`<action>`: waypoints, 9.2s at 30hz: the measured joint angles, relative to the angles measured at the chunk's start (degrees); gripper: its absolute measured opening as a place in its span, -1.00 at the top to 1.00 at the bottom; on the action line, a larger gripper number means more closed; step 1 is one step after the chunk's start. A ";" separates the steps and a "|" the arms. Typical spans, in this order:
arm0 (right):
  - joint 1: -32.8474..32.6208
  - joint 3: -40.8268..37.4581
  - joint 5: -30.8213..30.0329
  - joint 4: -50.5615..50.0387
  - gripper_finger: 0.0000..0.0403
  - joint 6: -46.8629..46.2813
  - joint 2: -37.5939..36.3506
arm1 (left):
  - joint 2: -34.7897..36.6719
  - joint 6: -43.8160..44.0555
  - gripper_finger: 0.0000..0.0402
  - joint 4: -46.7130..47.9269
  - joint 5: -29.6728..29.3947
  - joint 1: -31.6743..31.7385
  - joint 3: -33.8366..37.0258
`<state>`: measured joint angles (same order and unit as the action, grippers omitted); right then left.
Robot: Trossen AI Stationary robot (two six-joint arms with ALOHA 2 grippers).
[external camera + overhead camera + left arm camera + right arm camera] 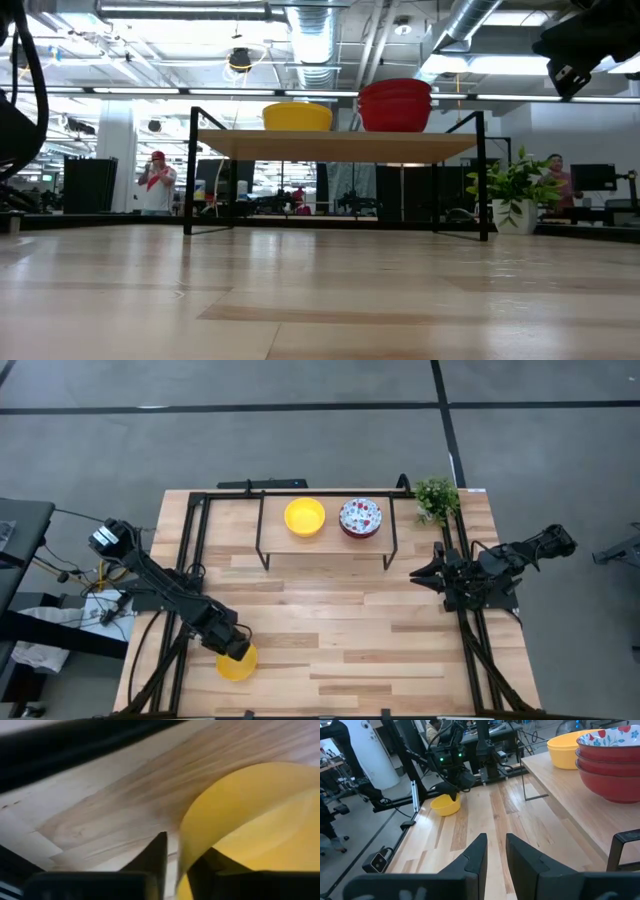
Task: Pick & Place Mini bowls
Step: Stack the yellow bowl on the yellow bowls on the shelf, then return to Home Position
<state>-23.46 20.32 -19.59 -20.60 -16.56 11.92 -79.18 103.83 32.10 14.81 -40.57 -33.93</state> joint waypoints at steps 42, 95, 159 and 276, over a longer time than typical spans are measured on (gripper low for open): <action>0.00 0.00 0.09 -0.09 0.70 0.00 0.01 | 20.39 -44.77 0.99 -6.99 -21.40 48.88 -26.90; 0.00 0.00 0.07 -1.70 0.70 -1.00 0.00 | -19.10 -55.19 0.99 32.18 -0.13 75.03 -62.71; 0.00 0.00 0.17 -1.68 0.70 0.01 0.02 | -18.44 -56.22 0.75 33.90 -1.03 73.58 -62.64; -0.07 0.00 0.27 -2.14 0.70 -2.99 0.02 | -10.58 -62.25 0.97 -6.82 0.01 72.44 -50.75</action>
<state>-23.53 20.32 -19.32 -22.74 -19.55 11.94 -89.75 41.58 25.28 14.82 31.88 -84.68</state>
